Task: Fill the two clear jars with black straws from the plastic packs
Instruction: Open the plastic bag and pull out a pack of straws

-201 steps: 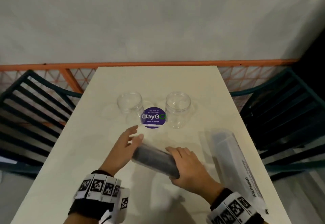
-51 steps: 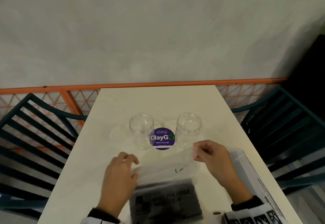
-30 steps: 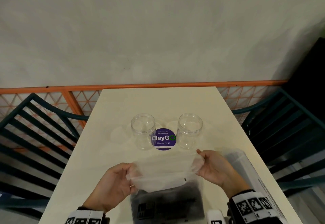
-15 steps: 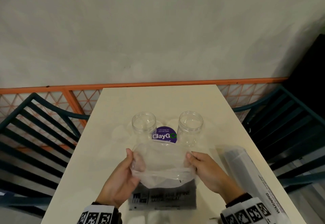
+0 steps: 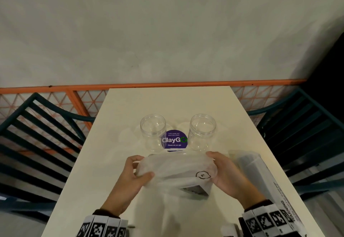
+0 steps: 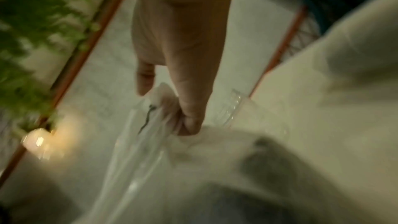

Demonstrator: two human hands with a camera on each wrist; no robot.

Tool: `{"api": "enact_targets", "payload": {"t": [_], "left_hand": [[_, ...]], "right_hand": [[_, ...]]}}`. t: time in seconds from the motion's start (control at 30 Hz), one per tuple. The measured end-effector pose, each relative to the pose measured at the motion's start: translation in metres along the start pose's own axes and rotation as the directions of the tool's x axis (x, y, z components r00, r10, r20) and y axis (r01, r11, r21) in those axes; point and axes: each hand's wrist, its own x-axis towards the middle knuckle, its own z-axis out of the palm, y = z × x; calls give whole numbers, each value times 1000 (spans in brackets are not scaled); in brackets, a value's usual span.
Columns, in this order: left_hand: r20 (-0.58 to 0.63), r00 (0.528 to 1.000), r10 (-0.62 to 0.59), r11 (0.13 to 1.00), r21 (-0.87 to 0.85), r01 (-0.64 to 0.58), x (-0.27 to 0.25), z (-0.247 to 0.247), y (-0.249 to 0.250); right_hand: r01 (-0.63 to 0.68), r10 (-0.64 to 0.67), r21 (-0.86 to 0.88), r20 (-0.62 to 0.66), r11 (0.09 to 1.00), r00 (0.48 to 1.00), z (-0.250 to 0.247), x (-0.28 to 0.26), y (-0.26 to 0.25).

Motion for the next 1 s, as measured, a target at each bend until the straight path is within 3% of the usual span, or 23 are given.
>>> {"api": "enact_targets", "payload": {"t": [0.07,0.13,0.27,0.33,0.43,0.5,0.57,0.63,0.8,0.9,1.0], "left_hand": [[-94,992,88,993,86,-80,1,0,1],[-154,973,171,980,124,-152,-1,1,3],[-270,941,204,966,211,-149,2,8,1],[-281,943,180,971,205,-124,4,10,1],[-110,992,68,998,6,-68,4,9,6],[-5,1000,-26,991,-134,25,3,6,7],[23,996,-80,964,-253,84,5,2,5],[40,996,-84,949,-303,92,7,-1,5],[125,989,-78,984,-150,96,4,0,8],[102,992,-79,995,-57,85,3,-1,2],[82,988,-132,988,-74,138,2,-5,0]], "right_hand": [[32,-49,-330,-43,943,998,-1,-4,2],[32,-117,-705,-73,708,990,1,-8,3],[65,-159,-897,-6,438,987,7,-11,7],[42,-240,-922,-56,385,969,6,-8,9],[39,-349,-873,-153,486,925,0,-2,7],[11,-262,-755,-213,656,941,-3,1,2],[-32,-118,-574,-222,818,968,-3,0,-2],[-46,-27,-415,-168,909,985,-3,-2,-4],[-48,27,-263,-86,964,996,-1,1,-4],[-74,68,-124,-56,990,996,0,3,-6],[-105,105,2,-93,994,990,-7,7,-12]]}}
